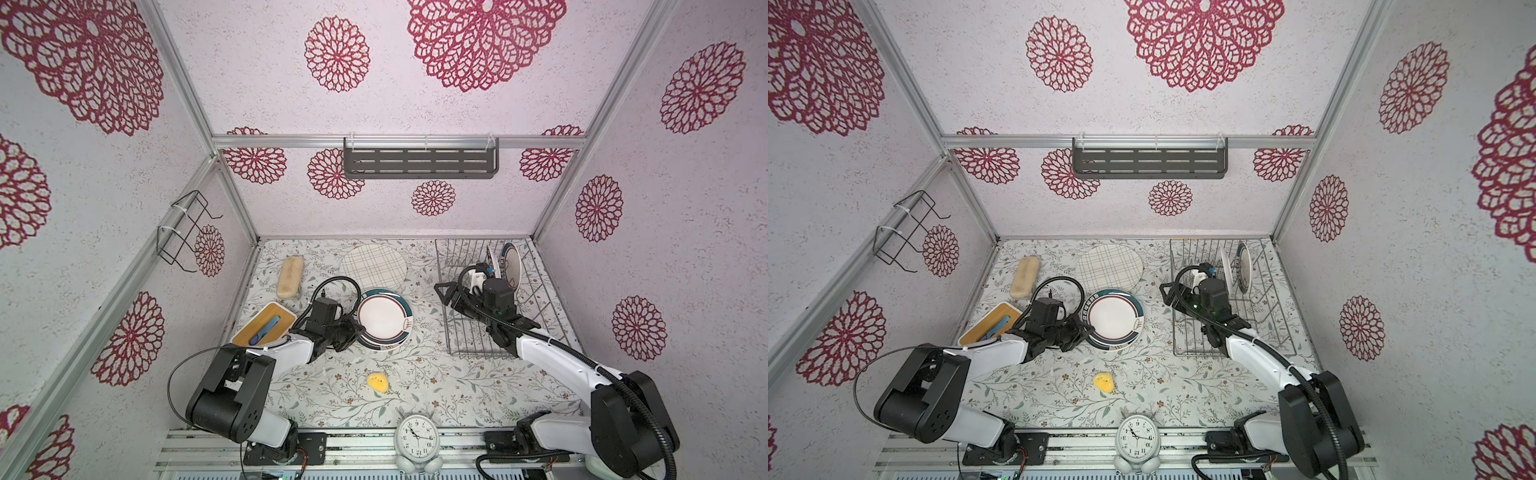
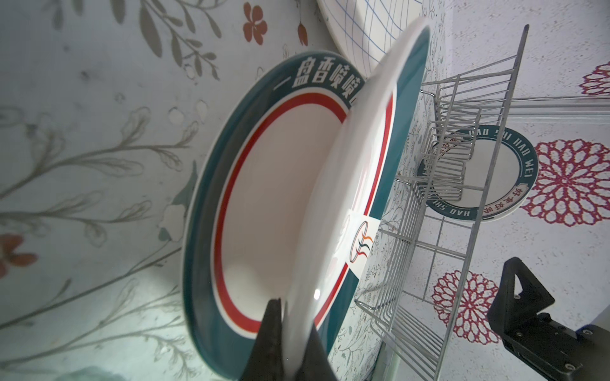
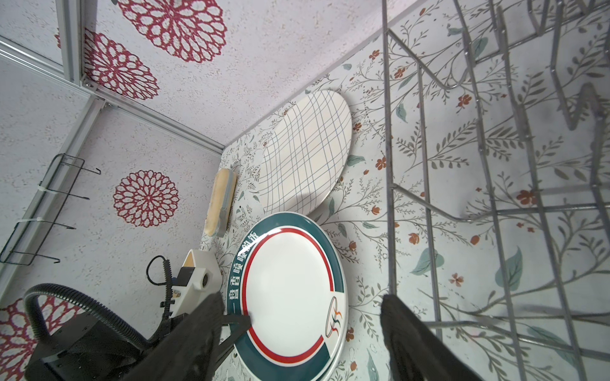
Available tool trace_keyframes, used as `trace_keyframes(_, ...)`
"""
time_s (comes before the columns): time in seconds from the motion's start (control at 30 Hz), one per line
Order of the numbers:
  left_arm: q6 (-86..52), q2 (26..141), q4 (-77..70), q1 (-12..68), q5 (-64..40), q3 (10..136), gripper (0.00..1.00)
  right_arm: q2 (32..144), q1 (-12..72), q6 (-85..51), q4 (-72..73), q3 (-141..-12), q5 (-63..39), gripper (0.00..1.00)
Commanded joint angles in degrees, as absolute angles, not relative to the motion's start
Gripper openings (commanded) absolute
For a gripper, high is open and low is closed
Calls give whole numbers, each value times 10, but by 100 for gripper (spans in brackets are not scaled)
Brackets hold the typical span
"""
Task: Unload the plates from the dish rack
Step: Place the plate on the plate.
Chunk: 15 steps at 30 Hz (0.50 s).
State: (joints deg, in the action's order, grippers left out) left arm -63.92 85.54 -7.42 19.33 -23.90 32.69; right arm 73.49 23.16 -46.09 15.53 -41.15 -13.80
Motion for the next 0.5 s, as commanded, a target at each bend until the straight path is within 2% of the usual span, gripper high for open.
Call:
trace_keyframes(0.0, -638, 833, -106, 191, -240, 329, 10, 738, 230, -455, 166, -424, -141, 78)
trace_keyframes(0.47, -631, 834, -93, 191, -236, 332, 13, 742, 230, -454, 156, -433, -139, 79)
